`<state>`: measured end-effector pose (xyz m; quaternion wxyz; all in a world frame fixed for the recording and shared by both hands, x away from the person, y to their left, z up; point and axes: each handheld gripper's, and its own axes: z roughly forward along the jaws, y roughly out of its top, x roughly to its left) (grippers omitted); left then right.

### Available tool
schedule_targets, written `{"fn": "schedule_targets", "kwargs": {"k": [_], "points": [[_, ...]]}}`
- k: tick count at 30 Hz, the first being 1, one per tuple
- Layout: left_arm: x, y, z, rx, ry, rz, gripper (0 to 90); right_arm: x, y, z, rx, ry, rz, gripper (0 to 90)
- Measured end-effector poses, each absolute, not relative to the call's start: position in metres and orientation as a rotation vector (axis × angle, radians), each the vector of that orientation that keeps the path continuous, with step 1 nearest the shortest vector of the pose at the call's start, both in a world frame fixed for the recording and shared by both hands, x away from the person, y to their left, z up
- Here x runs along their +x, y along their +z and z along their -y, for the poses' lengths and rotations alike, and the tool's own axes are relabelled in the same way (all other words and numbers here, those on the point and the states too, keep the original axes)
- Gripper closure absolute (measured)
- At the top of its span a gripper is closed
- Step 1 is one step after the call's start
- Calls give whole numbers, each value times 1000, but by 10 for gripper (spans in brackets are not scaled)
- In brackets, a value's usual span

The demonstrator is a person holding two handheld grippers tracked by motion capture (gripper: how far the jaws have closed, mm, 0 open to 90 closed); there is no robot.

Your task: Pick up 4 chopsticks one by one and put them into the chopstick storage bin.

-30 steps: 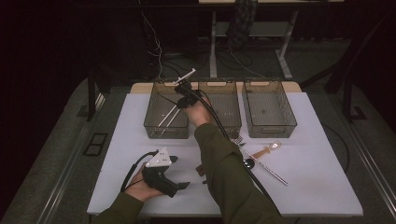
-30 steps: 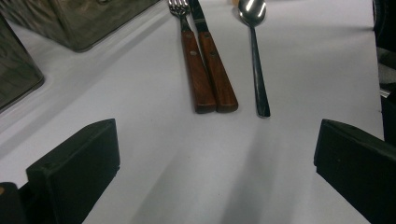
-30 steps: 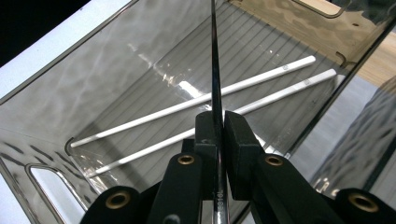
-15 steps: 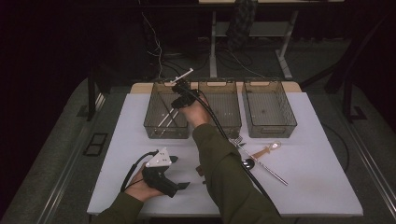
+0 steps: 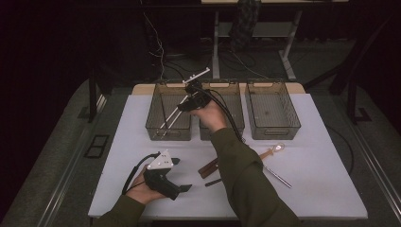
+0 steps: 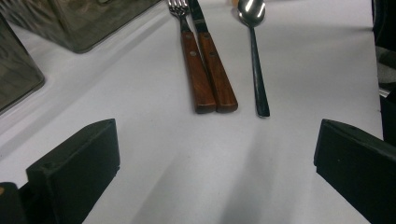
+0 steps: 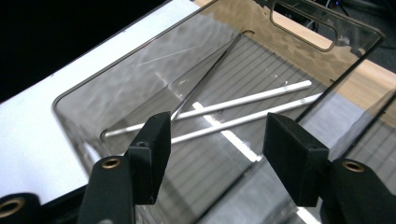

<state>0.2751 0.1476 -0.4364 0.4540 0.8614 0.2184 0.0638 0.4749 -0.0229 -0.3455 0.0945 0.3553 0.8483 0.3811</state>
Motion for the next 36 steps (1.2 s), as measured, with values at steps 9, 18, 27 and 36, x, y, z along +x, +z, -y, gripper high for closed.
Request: {"fn": "schedule_targets", "kwargs": {"k": [9, 18, 27, 36], "points": [[276, -437, -148, 2130, 160, -551, 0, 449, -339, 55, 985, 1195, -2510, 339], [277, -437, -148, 2128, 162, -564, 0, 427, -333, 84, 929, 1265, -2490, 322], [277, -437, -149, 2120, 166, -574, 0, 407, -333, 102, 859, 1299, -2485, 312], [277, -437, -150, 2126, 175, -580, 0, 391, -341, 134, 859, 1317, -2477, 311]]}}
